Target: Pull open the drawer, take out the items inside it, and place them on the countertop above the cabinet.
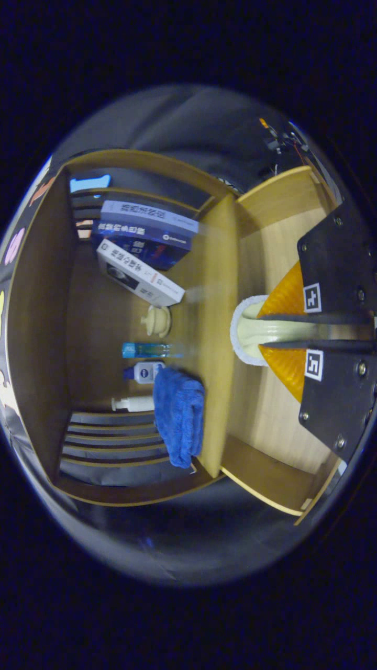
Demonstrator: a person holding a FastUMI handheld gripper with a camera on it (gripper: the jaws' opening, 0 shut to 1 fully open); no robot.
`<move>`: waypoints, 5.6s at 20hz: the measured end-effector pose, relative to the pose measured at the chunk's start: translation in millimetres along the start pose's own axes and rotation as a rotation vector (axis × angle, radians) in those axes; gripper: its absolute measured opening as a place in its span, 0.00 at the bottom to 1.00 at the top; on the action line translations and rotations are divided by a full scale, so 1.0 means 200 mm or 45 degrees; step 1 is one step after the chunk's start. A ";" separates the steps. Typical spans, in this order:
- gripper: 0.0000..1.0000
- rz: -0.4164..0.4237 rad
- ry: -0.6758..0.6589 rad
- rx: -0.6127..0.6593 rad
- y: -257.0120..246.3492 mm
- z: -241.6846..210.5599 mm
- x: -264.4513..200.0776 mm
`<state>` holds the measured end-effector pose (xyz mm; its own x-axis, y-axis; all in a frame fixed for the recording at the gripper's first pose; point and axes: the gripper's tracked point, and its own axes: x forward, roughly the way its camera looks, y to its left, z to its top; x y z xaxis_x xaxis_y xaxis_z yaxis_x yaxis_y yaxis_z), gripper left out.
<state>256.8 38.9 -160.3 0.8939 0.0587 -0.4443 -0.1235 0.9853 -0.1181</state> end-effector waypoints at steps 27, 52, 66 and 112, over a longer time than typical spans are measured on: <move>0.16 -0.046 0.017 0.111 -0.01 0.35 0.88; 0.98 -0.033 -0.398 0.134 -0.19 0.15 -0.67; 0.99 -0.039 -0.389 0.225 -0.22 -0.58 -0.70; 0.99 0.007 -0.327 0.150 0.06 -0.78 -0.12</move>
<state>167.7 24.1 -289.7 0.9752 0.0879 -0.2030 -0.0910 0.9958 -0.0057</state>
